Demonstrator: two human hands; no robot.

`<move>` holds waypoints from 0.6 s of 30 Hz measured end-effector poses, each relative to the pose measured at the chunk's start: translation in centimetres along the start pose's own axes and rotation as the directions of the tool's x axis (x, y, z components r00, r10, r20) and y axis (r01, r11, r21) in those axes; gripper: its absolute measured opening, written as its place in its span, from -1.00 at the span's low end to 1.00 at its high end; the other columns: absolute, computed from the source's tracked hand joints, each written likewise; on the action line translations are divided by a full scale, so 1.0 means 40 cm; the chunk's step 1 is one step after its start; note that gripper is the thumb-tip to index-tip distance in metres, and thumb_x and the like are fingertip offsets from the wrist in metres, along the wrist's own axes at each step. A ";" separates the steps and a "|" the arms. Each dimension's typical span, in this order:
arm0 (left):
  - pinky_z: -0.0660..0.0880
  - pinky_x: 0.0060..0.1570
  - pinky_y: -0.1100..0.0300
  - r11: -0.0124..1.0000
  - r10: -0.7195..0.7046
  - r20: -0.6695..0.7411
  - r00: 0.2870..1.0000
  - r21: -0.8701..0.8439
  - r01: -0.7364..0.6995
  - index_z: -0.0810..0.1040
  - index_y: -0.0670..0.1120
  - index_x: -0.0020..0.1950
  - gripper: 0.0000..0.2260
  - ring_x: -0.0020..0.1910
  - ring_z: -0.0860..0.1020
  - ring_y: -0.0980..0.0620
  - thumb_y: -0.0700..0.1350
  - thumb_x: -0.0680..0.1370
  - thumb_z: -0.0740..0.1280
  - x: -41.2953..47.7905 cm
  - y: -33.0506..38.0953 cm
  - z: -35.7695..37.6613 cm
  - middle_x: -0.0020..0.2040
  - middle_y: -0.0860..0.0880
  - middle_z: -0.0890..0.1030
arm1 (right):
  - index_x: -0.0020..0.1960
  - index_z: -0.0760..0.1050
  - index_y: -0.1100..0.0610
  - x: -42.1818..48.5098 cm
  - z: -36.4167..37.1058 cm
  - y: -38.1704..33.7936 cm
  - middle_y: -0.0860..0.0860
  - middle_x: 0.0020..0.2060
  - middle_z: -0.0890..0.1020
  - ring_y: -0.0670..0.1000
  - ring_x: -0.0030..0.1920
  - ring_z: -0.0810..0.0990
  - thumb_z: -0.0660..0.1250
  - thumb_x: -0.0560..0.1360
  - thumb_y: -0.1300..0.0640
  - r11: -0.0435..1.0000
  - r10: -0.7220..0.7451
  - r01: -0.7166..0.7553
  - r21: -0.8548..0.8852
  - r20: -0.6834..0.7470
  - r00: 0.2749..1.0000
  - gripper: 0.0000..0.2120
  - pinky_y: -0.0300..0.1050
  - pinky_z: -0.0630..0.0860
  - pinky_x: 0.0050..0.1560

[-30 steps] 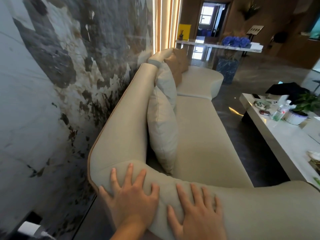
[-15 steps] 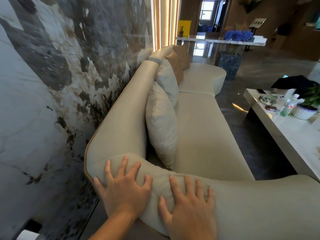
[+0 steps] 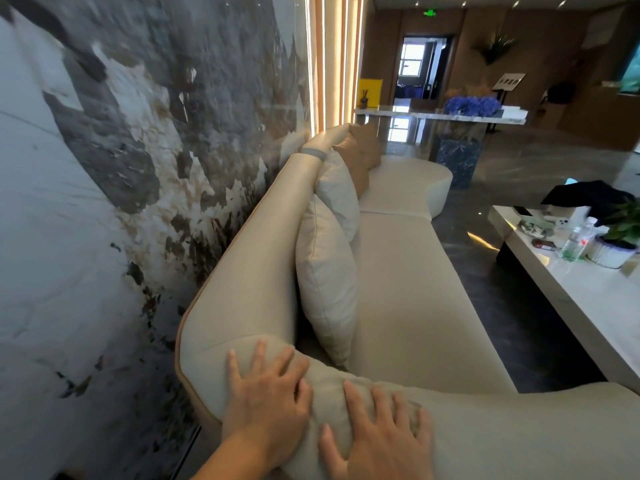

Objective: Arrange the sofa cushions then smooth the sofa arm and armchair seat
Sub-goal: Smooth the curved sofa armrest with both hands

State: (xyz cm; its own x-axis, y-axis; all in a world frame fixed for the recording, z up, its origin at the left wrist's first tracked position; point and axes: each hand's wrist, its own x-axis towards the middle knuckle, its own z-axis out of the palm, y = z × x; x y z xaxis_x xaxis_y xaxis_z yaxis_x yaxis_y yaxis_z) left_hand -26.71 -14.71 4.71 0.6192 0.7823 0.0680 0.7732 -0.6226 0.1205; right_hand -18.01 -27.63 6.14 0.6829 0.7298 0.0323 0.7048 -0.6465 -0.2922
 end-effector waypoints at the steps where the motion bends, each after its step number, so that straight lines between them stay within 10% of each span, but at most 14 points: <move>1: -0.12 0.42 -0.33 0.995 0.103 -0.005 0.995 0.013 -0.103 0.38 0.22 0.39 -0.49 0.51 0.18 -0.07 0.18 0.51 -0.09 0.008 -0.003 -0.008 0.46 0.19 0.37 | 0.04 0.68 -0.10 0.004 -0.001 0.003 0.11 -0.04 0.71 0.21 -0.06 0.68 0.20 0.09 -0.38 1.000 -0.005 0.005 -0.005 -0.012 1.000 -0.34 0.36 0.49 0.07; 9: 0.23 0.31 -0.07 0.881 0.453 0.099 0.886 0.102 -0.462 0.41 -0.01 0.21 -0.52 0.17 0.37 -0.13 0.15 0.51 -0.13 0.061 -0.014 -0.025 0.21 -0.07 0.48 | 0.45 0.12 -0.25 0.060 -0.009 0.047 -0.08 0.40 0.35 0.03 0.44 0.23 -0.26 0.21 -0.58 0.989 -0.012 0.026 -0.146 0.096 0.995 -0.11 0.24 -0.03 0.40; 18: 0.12 0.33 -0.24 0.837 0.546 0.076 0.834 -0.032 -0.546 0.43 -0.08 0.11 -0.40 0.15 0.33 -0.19 0.39 0.47 -0.03 0.071 -0.062 -0.008 0.11 -0.10 0.46 | 0.29 0.18 -0.37 0.050 0.021 0.019 -0.24 0.16 0.43 -0.13 0.24 0.40 -0.39 0.22 -0.55 0.974 0.075 -0.082 -0.213 -0.042 0.996 -0.23 -0.07 0.26 0.27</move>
State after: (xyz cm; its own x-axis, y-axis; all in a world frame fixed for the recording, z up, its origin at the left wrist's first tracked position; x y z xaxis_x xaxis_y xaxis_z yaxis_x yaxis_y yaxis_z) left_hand -26.92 -10.92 4.91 0.9494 0.3106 0.0468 0.3053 -0.9474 0.0956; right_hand -16.29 -26.48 5.18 0.7412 0.6694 0.0504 0.6710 -0.7367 -0.0836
